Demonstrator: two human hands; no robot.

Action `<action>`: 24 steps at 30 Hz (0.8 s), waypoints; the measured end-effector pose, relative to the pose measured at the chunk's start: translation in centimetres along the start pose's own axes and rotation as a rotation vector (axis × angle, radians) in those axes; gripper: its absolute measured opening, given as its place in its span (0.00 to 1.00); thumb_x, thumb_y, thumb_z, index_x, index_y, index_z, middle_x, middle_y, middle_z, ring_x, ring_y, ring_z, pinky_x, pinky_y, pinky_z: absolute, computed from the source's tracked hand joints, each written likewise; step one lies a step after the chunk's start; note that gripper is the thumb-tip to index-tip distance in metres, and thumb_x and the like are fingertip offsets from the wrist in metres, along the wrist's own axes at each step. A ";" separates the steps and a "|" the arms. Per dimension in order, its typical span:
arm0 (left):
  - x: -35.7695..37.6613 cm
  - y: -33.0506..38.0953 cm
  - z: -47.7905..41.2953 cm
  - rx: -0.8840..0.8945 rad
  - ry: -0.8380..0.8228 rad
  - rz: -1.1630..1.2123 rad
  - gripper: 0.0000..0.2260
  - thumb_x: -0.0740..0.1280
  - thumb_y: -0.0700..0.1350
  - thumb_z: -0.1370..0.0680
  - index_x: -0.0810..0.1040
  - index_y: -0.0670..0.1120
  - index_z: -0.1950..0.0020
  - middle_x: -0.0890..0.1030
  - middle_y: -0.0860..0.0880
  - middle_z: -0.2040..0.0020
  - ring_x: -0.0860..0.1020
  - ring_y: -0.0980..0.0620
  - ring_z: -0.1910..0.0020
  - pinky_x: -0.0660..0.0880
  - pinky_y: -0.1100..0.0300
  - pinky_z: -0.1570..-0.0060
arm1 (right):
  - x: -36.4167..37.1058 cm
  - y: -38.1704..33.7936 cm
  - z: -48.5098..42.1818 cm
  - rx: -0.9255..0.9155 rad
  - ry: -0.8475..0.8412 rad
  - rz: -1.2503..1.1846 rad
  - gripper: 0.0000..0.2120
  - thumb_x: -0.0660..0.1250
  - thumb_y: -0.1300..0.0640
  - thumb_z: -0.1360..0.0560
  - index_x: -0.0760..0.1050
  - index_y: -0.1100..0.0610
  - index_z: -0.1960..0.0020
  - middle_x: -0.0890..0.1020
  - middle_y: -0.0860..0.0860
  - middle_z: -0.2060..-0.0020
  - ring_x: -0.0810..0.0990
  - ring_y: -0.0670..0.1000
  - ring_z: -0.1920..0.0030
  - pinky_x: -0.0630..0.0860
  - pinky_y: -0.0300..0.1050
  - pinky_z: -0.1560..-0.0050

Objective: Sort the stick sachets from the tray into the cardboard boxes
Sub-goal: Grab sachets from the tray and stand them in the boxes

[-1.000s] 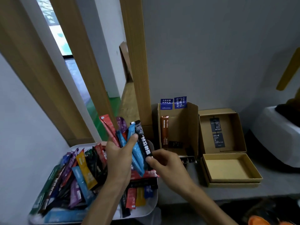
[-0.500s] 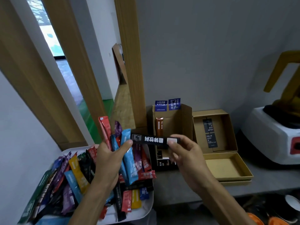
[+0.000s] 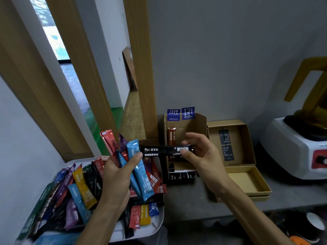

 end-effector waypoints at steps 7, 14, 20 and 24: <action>0.1 -1.0 0.4 0.030 0.032 -0.065 0.15 0.75 0.45 0.33 0.81 0.44 0.47 0.85 0.45 0.54 0.84 0.43 0.52 0.80 0.44 0.47 | 1.5 3.0 0.6 0.230 0.002 -0.545 0.14 0.68 0.63 0.24 0.76 0.62 0.39 0.83 0.57 0.42 0.82 0.51 0.40 0.77 0.46 0.39; 0.2 -1.1 0.1 0.034 -0.025 -0.136 0.10 0.73 0.40 0.26 0.81 0.42 0.46 0.86 0.43 0.56 0.85 0.47 0.56 0.80 0.48 0.50 | 0.2 0.7 -1.4 0.121 0.009 -0.138 0.07 0.68 0.60 0.23 0.77 0.62 0.46 0.82 0.53 0.62 0.80 0.49 0.63 0.80 0.42 0.56; 0.9 0.2 -0.9 0.086 -0.054 -0.185 0.07 0.74 0.40 0.26 0.81 0.45 0.49 0.86 0.44 0.59 0.85 0.47 0.58 0.81 0.55 0.58 | 0.9 2.4 -0.3 0.149 -0.084 -0.136 0.11 0.66 0.68 0.23 0.74 0.62 0.42 0.79 0.52 0.67 0.80 0.49 0.67 0.80 0.42 0.60; -0.1 -0.1 -1.7 0.071 -0.006 -0.162 0.08 0.74 0.41 0.26 0.81 0.45 0.49 0.86 0.45 0.58 0.85 0.46 0.57 0.81 0.47 0.53 | -0.4 6.0 -0.9 0.310 -0.006 -0.148 0.12 0.65 0.65 0.22 0.78 0.55 0.41 0.80 0.56 0.58 0.76 0.47 0.67 0.73 0.39 0.67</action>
Point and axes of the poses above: each hand's wrist, its own z-axis away from the middle knuckle, its own x-axis out of the palm, y = z × x, the point moved 10 cm from there along -z, towards the middle knuckle
